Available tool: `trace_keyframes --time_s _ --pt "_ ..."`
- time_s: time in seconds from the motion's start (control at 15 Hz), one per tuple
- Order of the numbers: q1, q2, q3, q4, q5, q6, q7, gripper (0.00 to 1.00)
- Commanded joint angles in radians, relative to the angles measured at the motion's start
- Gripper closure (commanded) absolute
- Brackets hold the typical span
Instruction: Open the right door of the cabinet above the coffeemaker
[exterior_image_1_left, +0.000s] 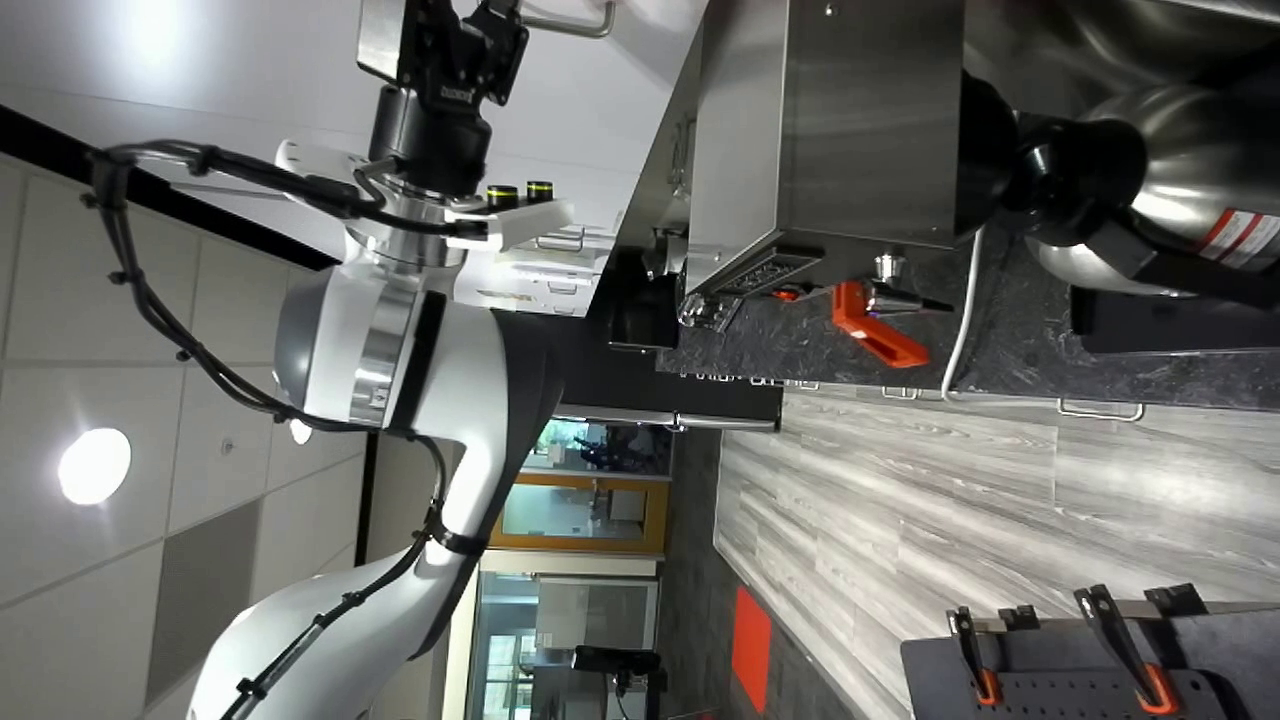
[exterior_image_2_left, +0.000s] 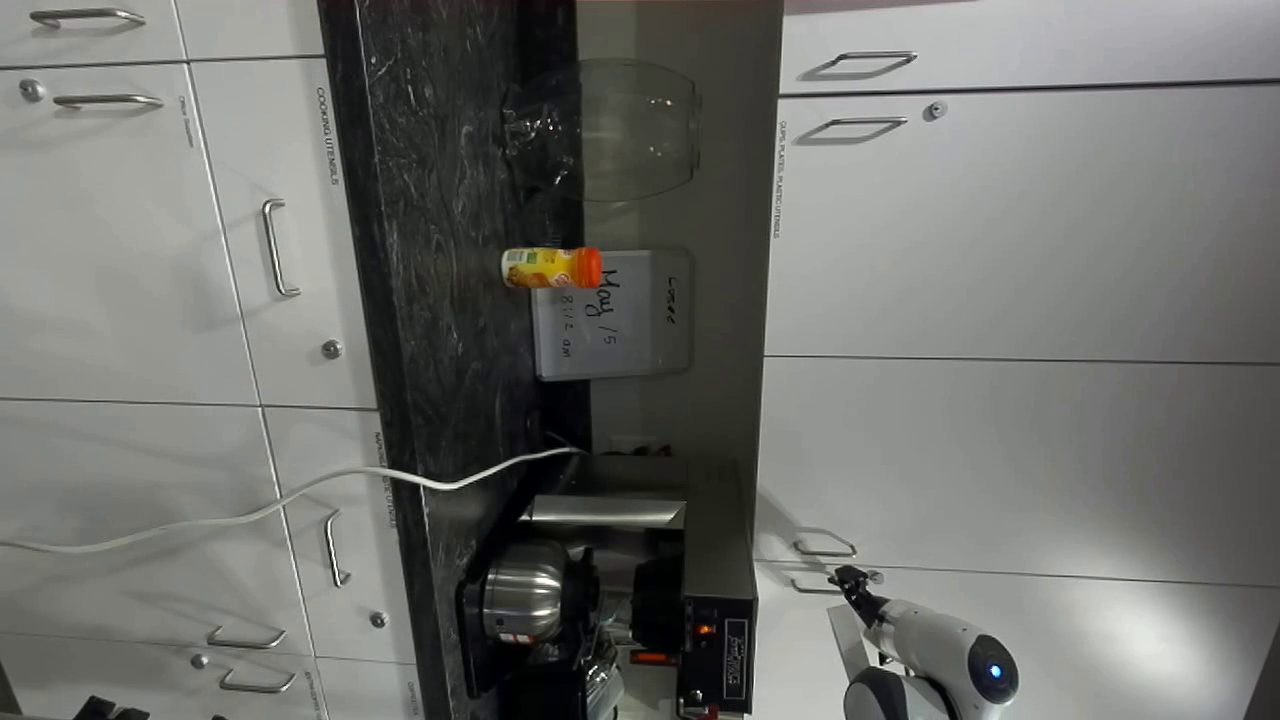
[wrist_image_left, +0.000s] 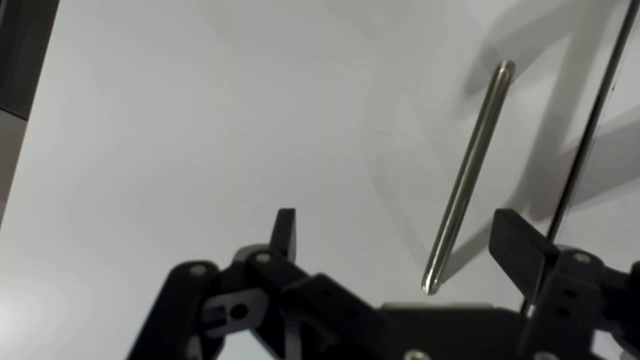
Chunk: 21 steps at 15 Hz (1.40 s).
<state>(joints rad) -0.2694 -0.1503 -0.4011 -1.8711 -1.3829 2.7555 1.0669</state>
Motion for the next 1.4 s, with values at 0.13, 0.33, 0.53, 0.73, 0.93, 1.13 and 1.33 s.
trace_keyframes --time_s 0.13,0.33,0.53,0.73,0.93,1.13,1.33 --pt "-0.004 0.026 -0.009 0.031 -0.001 -0.005 0.027 0.45" --pt "0.002 0.015 -0.002 0.021 0.002 -0.024 0.027 0.68" --pt "0.012 -0.012 0.009 -0.006 0.029 -0.064 0.012 0.89" --pt "0.022 -0.049 0.034 -0.038 0.067 -0.16 0.0 1.0" --pt "0.0 -0.094 0.083 -0.068 0.14 -0.279 -0.039 0.96" --pt "-0.005 -0.153 0.113 -0.096 0.195 -0.431 -0.057 0.96" --pt "-0.013 -0.221 0.128 -0.129 0.24 -0.537 -0.082 0.96"
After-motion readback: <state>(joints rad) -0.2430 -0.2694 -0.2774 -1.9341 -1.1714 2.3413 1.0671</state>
